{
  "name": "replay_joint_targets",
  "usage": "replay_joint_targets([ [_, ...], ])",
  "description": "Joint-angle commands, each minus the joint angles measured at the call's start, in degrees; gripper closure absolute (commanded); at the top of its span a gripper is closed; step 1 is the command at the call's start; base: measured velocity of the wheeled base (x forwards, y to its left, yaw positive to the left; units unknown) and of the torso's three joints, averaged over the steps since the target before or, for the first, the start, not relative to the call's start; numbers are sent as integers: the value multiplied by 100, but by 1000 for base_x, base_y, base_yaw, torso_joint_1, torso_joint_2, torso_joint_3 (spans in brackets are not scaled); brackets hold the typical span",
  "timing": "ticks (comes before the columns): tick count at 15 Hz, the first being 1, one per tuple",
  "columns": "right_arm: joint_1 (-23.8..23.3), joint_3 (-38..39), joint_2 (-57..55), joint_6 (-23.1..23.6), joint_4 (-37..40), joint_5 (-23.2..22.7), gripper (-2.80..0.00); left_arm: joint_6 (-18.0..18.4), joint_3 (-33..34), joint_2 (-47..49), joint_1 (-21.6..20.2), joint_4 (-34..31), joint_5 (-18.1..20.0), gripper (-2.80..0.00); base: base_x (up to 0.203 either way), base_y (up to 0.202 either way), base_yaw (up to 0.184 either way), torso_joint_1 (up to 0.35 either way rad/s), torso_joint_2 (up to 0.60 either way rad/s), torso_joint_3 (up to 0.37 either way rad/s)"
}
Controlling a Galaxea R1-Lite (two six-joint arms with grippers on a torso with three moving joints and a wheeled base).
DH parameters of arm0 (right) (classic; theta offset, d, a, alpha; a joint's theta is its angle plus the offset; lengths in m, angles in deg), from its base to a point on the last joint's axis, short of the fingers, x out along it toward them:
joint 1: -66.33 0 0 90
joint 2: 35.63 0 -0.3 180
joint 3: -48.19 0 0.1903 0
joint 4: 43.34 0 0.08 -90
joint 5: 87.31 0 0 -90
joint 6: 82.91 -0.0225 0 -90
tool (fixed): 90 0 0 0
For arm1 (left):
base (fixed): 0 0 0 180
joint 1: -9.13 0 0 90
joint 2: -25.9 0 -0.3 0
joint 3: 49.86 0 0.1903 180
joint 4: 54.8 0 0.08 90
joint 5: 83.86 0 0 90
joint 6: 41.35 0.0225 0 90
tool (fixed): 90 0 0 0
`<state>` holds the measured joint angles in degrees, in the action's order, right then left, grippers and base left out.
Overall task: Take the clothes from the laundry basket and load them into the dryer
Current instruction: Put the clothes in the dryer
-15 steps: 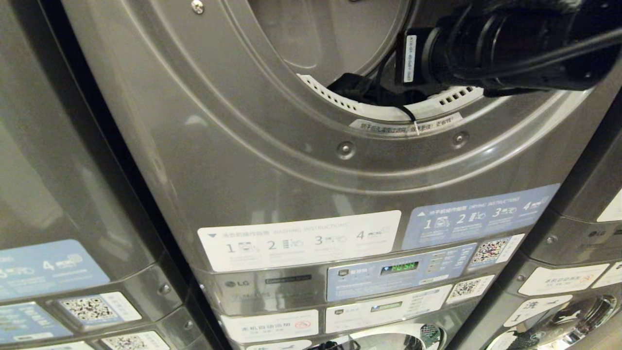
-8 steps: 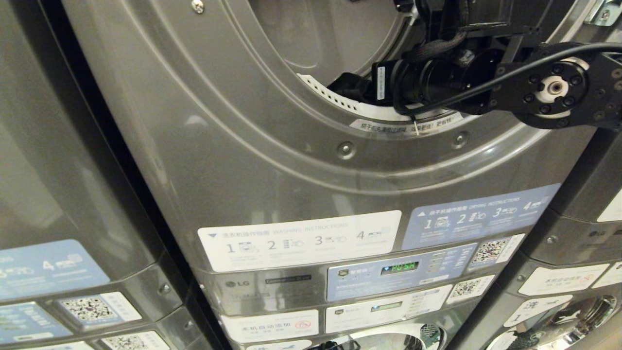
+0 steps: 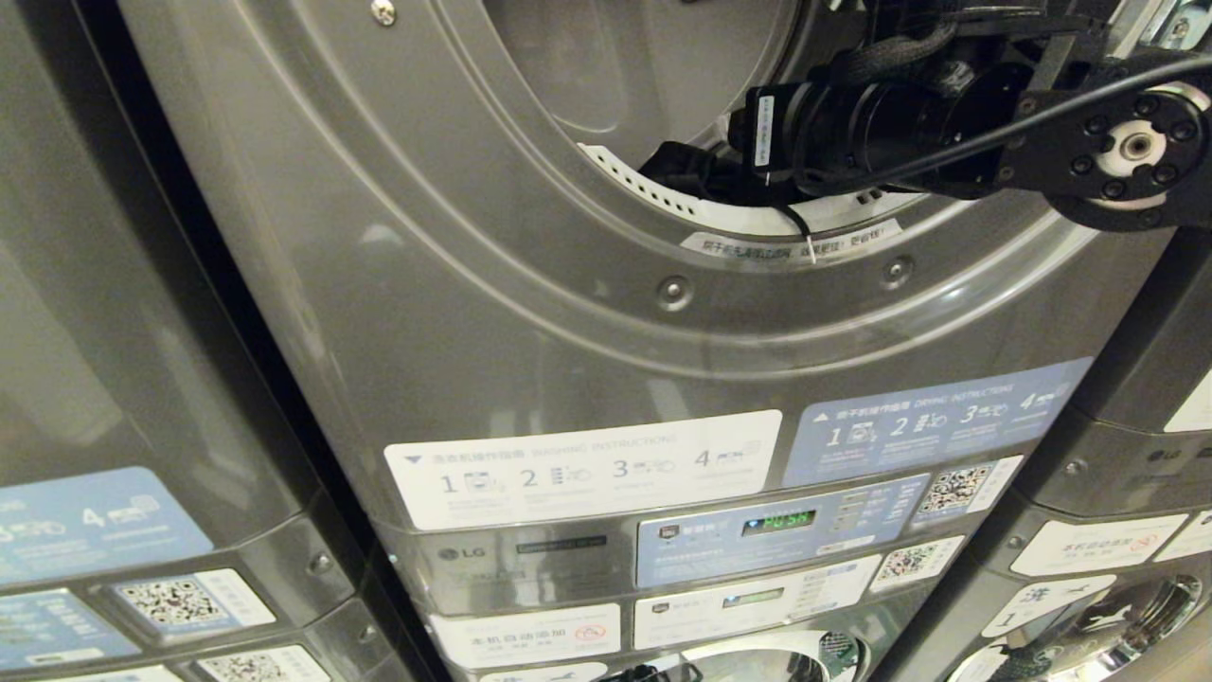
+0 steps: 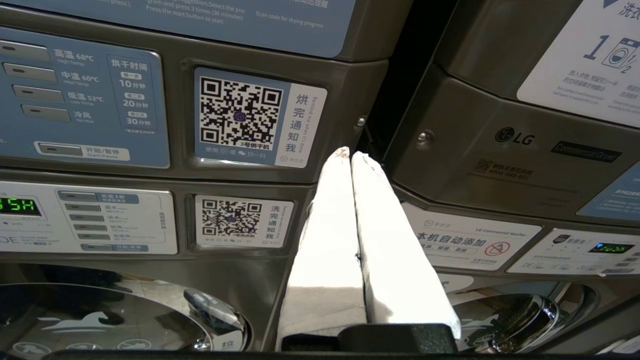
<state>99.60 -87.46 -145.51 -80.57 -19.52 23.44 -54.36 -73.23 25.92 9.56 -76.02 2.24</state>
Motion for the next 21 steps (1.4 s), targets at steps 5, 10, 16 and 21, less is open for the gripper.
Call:
replay_joint_targets([
  [5,5,14,556,-9,467,-67,-280,9,167,-2,0,-4,-5,0,0,0,0,0,0,0],
  [10,4,14,849,-399,1344,-171,-280,9,167,-2,0,-4,-5,0,0,0,0,0,0,0],
  [16,194,278,1376,-761,1534,-399,-280,-1,175,-2,0,5,-4,0,0,0,0,0,0,0],
  [21,539,2172,2578,-749,1478,-437,-51,-18,167,-2,0,14,-5,0,0,0,0,0,0,0],
])
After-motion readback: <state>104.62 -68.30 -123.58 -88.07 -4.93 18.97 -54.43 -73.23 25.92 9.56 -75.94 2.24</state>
